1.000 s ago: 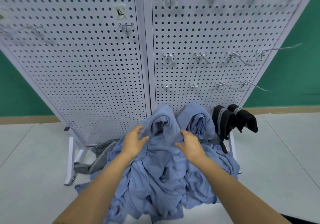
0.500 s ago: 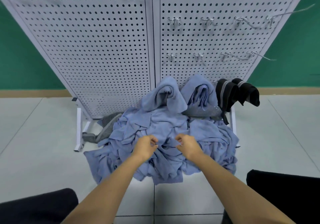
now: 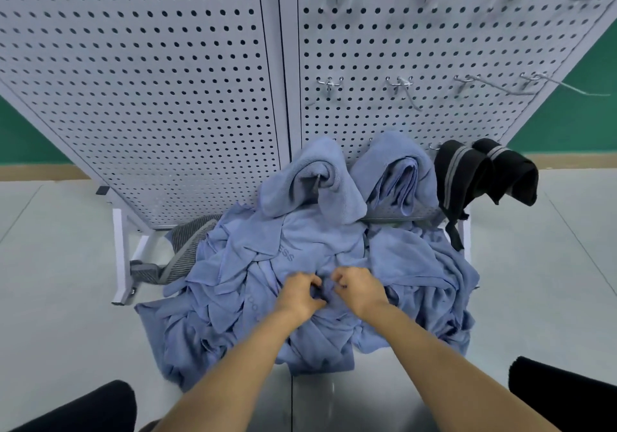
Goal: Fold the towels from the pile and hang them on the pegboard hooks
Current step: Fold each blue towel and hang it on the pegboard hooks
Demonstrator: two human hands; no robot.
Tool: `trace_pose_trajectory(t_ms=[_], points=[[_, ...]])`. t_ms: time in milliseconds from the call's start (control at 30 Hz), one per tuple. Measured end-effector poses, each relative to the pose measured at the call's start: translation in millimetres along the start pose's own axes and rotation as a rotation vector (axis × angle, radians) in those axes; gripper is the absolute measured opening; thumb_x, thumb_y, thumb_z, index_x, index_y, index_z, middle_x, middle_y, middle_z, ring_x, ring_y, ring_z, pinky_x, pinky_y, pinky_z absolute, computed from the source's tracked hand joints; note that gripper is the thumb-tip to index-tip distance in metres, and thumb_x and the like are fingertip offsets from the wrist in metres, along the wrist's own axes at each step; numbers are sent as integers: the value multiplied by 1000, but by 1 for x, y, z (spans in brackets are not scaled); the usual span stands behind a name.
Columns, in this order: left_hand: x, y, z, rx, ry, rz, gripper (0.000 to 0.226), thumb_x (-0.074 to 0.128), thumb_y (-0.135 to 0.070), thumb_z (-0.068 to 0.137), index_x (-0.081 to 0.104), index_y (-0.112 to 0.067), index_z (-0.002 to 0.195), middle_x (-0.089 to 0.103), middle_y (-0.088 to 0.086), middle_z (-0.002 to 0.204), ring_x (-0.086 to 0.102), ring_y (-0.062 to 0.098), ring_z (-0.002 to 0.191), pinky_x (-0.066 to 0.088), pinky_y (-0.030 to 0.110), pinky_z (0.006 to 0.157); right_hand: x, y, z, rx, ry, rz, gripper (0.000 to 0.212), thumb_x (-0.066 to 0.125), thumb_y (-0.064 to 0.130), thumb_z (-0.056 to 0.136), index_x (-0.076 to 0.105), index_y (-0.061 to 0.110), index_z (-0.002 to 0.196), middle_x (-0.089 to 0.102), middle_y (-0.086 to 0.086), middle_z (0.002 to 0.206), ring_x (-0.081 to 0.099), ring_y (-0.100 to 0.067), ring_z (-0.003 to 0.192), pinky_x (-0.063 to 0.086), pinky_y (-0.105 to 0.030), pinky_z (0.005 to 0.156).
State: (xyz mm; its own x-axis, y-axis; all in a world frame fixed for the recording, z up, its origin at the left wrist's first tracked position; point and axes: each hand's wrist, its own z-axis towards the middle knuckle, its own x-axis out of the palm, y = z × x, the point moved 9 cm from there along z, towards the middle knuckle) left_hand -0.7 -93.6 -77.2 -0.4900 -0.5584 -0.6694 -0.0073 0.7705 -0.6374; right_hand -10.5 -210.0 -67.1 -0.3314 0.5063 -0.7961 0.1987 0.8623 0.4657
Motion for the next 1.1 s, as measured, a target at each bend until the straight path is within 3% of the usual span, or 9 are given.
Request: trace_pose_trajectory(t_ms=[167, 267, 367, 433, 533, 667, 833, 933, 1100], points=[[-19, -22, -8, 25, -56, -141, 7, 67, -9, 84, 61, -6, 86, 60, 6, 80, 57, 21, 79, 43, 24, 64, -48, 39, -12, -170, -6, 465, 12, 64, 7, 88, 62, 18, 82, 59, -16, 68, 51, -9, 63, 44, -22, 62], [-51, -43, -22, 60, -135, -195, 24, 62, -9, 88, 47, -12, 70, 46, -5, 62, 48, 17, 69, 33, 13, 50, -93, 63, -31, -196, -21, 640, 8, 61, 6, 90, 62, 12, 86, 51, -6, 65, 47, -3, 56, 39, -15, 58], [-87, -75, -46, 155, -168, -211, 20, 67, -16, 87, 53, -9, 74, 53, -3, 65, 54, 15, 66, 36, 14, 53, -143, 84, -61, -251, -78, 813, 13, 56, 7, 94, 64, 15, 87, 55, -13, 72, 54, -15, 66, 42, -21, 60], [-107, -93, -61, 204, -178, -229, 18, 66, -18, 88, 59, -5, 79, 62, 8, 74, 58, 21, 72, 47, 23, 62, -175, 100, -84, -301, -106, 919, 17, 51, 7, 96, 63, 16, 87, 63, -1, 70, 60, -7, 63, 45, -18, 58], [-128, -118, -86, 255, -155, -372, 18, 69, -21, 87, 61, -17, 102, 63, -9, 91, 61, 13, 89, 46, 9, 65, -218, 123, -114, -366, -135, 1031, 15, 49, 8, 97, 61, 14, 91, 64, -1, 78, 59, -7, 64, 47, -17, 59], [-147, -157, -121, 286, -146, -501, 64, 75, -25, 80, 40, -25, 133, 51, -15, 116, 51, 5, 104, 45, 23, 88, -259, 155, -148, -451, -131, 1085, 12, 50, 11, 97, 61, 14, 95, 58, -8, 82, 53, -13, 67, 46, -28, 70], [-183, -180, -147, 242, -301, -621, 28, 67, -28, 88, 59, -12, 110, 68, 5, 104, 65, 16, 88, 51, 22, 69, -303, 192, -192, -590, -147, 1140, 15, 45, 8, 99, 58, 14, 92, 64, 5, 71, 57, -6, 60, 50, -22, 65], [-213, -195, -162, 248, -327, -757, 20, 62, -28, 92, 62, -13, 105, 71, 5, 97, 67, 16, 84, 55, 29, 73, -316, 195, -200, -599, -176, 1181, 10, 50, 12, 98, 58, 17, 102, 64, -1, 91, 61, -10, 79, 55, -24, 79], [-265, -215, -180, 258, -321, -960, 13, 48, -12, 95, 61, -13, 94, 68, 9, 93, 63, 24, 91, 51, 40, 89, -277, 183, -192, -453, -90, 628, 52, 69, 34, 85, 47, 26, 131, 58, 4, 126, 58, -9, 114, 48, -29, 96]])
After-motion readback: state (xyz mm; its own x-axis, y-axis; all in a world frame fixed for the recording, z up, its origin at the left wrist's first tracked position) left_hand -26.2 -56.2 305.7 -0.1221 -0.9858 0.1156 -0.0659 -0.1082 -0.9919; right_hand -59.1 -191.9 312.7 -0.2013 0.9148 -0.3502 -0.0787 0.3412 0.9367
